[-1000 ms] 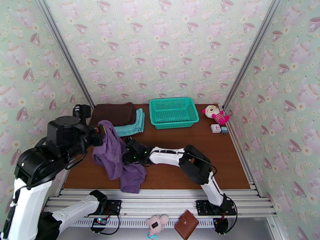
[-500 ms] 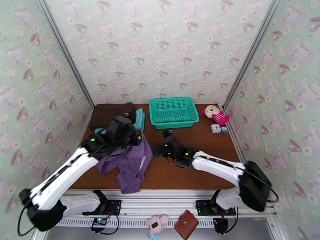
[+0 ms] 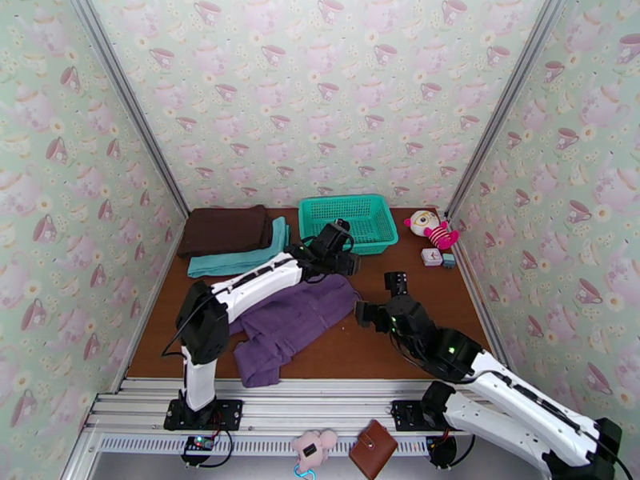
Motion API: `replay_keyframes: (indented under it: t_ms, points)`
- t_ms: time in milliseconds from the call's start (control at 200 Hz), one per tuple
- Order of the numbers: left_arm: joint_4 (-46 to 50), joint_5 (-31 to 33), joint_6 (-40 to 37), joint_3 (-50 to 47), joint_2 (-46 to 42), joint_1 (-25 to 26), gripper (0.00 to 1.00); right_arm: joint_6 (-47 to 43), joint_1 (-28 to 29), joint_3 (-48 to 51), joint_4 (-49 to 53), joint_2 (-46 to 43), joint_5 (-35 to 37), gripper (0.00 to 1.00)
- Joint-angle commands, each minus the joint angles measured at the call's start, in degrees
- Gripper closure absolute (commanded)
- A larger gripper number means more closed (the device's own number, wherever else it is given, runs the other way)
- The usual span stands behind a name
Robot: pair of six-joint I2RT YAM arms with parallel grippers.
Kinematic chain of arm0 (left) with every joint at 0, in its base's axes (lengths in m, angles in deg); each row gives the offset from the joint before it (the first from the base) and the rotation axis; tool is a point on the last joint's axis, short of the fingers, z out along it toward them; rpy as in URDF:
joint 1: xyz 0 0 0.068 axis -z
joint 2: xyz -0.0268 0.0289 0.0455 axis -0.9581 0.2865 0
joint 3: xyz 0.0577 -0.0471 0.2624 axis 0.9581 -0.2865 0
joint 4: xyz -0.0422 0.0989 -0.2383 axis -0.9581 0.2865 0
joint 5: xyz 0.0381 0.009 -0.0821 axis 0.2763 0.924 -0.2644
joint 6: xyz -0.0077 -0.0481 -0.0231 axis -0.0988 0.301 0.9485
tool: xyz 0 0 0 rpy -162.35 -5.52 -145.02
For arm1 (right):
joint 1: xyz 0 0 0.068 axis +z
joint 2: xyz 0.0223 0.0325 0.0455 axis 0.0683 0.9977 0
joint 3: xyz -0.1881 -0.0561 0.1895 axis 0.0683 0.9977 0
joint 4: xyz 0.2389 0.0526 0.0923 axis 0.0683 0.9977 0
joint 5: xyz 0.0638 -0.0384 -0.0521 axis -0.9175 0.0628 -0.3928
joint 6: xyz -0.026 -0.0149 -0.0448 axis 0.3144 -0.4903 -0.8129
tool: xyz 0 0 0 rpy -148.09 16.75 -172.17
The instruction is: Fold and stack the trousers
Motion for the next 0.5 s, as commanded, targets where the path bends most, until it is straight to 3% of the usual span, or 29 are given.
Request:
replay_keyframes:
  t_ms: [0, 85, 220, 496]
  points:
    - [-1.8, 9.5, -4.1, -9.3, -12.8, 0.5, 0.23, -1.9, -0.8, 1.4, -1.9, 5.5, -1.6, 0.01]
    - [2.5, 14.1, -1.8, -18.1, -19.6, -0.7, 0.25, -3.1, -2.8, 0.6, -4.7, 11.9, -3.9, 0.01]
    - [7.9, 15.5, -1.5, -28.9, -26.3, -3.6, 0.29, -5.0, -9.0, -1.8, -10.8, 24.3, -9.2, 0.01]
    - [3.8, 8.4, -1.9, -41.3, -35.7, -11.2, 0.31, -6.0, -13.0, -6.1, -20.9, 39.7, -11.2, 0.08]
